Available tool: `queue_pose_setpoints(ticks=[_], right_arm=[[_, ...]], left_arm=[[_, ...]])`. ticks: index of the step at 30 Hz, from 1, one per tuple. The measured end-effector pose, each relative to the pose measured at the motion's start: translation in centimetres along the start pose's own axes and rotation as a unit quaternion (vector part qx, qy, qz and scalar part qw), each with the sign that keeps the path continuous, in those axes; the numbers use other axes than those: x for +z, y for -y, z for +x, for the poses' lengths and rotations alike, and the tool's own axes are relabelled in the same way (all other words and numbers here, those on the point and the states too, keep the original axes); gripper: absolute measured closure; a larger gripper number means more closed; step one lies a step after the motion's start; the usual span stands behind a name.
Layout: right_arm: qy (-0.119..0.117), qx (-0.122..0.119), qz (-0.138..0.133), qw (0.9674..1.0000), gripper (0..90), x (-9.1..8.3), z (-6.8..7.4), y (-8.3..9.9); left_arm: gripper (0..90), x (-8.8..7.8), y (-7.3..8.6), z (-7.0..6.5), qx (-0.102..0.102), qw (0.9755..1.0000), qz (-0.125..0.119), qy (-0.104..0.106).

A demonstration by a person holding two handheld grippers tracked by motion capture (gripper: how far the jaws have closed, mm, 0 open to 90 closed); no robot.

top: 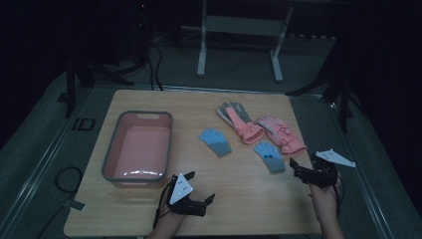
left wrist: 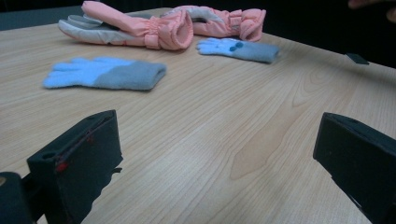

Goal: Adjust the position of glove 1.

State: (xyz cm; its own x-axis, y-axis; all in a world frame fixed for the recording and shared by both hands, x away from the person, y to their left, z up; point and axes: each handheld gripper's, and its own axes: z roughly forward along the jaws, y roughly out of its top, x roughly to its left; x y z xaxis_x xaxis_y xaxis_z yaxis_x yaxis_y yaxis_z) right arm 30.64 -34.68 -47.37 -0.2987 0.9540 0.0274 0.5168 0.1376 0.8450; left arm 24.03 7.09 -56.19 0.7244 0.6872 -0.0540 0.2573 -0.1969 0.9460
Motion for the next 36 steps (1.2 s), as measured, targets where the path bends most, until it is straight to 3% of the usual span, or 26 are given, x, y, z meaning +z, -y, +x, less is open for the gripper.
queue_pose_setpoints(ticks=[2, 4, 7, 8, 10, 14, 22, 32, 36], right_arm=[[-0.007, 0.000, -0.001, 1.0000, 14.4, 0.1, 0.1, -0.4], [0.005, -0.007, -0.005, 1.0000, 14.4, 0.2, 0.6, -1.7], [-0.025, -0.010, 0.004, 0.9996, 11.9, 0.7, 1.1, -3.1], [-0.029, -0.011, -0.004, 0.9995, 12.4, 0.7, 1.3, -3.5], [-0.045, -0.033, -0.011, 0.9984, 11.3, 0.8, 2.0, -4.2], [-0.068, -0.049, -0.012, 0.9964, 11.6, 1.5, 3.0, -5.6], [-0.123, -0.083, 0.003, 0.9889, 15.0, 3.8, 4.8, -7.4], [-0.153, -0.109, 0.024, 0.9819, 15.7, 6.7, 7.3, -8.1], [-0.177, -0.121, 0.028, 0.9763, 21.1, 8.1, 8.3, -8.2]], left_arm=[[1.1, 0.0, 0.0, 0.0, 0.001, 1.0000, 0.001, 0.000], [1.1, 0.0, 0.0, 0.0, 0.002, 1.0000, 0.001, 0.001], [1.1, 0.0, 0.0, 0.0, 0.001, 1.0000, 0.002, 0.001], [1.1, 0.0, 0.0, 0.0, 0.001, 1.0000, 0.002, 0.002], [1.1, 0.0, 0.0, 0.0, 0.001, 1.0000, 0.002, 0.001], [1.1, 0.0, 0.0, 0.0, 0.001, 1.0000, 0.002, 0.002], [1.1, 0.0, 0.0, 0.0, 0.002, 1.0000, 0.002, 0.002], [1.1, 0.0, 0.0, 0.0, 0.001, 1.0000, 0.001, 0.003], [1.1, 0.0, 0.0, 0.0, 0.001, 1.0000, 0.001, 0.003]])
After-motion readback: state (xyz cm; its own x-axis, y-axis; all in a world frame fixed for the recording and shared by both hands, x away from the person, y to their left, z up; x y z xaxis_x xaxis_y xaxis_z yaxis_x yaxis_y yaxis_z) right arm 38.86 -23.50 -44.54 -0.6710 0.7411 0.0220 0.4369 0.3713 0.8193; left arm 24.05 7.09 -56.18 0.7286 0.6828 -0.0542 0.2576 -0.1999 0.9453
